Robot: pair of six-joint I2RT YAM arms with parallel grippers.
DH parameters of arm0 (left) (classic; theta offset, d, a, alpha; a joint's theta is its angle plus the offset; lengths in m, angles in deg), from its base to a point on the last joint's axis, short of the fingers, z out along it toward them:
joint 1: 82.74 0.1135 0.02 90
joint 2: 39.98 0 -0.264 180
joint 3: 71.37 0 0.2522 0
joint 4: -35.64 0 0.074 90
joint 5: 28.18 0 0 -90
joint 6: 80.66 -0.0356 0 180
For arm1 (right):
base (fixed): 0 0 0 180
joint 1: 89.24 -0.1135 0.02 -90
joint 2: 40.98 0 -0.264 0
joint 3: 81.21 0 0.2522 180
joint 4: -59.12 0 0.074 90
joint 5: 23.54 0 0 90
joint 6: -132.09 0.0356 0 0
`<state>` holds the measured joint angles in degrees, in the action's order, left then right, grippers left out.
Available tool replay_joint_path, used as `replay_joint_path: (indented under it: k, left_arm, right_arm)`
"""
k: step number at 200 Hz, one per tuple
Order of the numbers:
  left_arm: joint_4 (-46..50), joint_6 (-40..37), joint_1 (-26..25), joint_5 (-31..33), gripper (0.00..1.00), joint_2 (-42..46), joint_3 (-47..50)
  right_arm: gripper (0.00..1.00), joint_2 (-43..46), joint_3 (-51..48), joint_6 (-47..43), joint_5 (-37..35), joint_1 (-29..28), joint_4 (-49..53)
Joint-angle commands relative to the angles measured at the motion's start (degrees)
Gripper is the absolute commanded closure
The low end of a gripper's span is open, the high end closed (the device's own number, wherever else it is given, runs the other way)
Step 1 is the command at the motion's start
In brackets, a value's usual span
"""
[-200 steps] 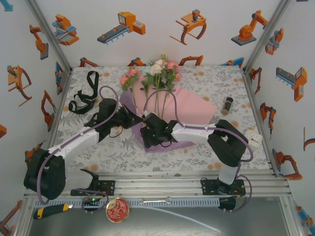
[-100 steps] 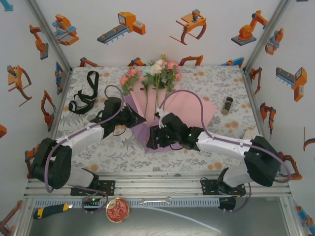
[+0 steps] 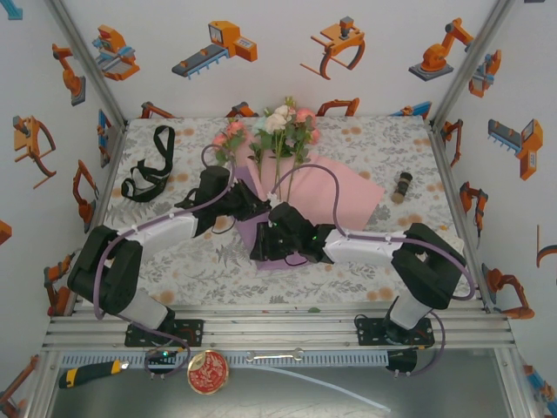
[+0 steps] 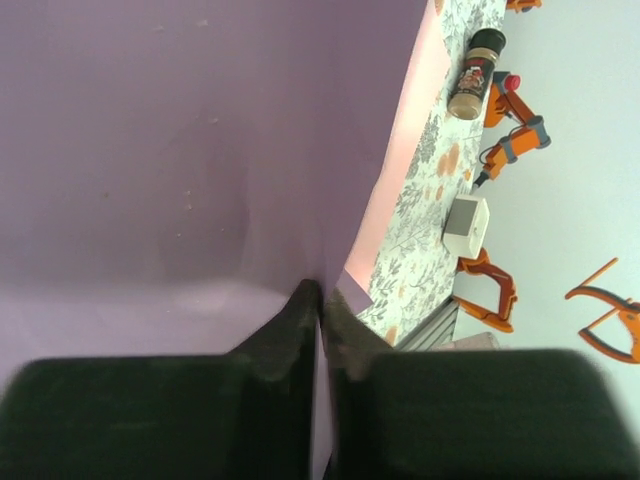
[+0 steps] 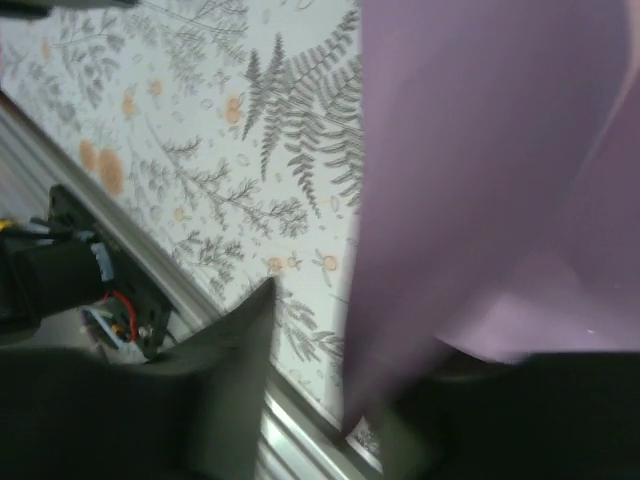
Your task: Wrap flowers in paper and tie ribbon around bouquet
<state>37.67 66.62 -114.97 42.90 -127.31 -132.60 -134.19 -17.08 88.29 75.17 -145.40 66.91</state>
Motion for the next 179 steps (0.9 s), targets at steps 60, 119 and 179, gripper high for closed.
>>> replay_joint_path:
  k: [60, 119, 179]
  left_arm:
    - [17.2, -23.5, 2.4, 26.9, 0.32, 14.0, -3.2]
    - [10.7, -21.9, 8.2, 22.8, 0.56, 0.6, -3.2]
    - [6.9, -21.4, 8.4, 19.5, 0.73, -13.3, -9.7]
  right_arm:
    - [0.98, -2.1, -9.2, 7.6, -2.6, 3.9, -5.6]
    - [0.75, -1.5, -7.0, 6.7, -2.6, 3.9, -2.2]
    - [0.53, 11.8, -8.1, 5.4, -7.9, 3.6, 10.2]
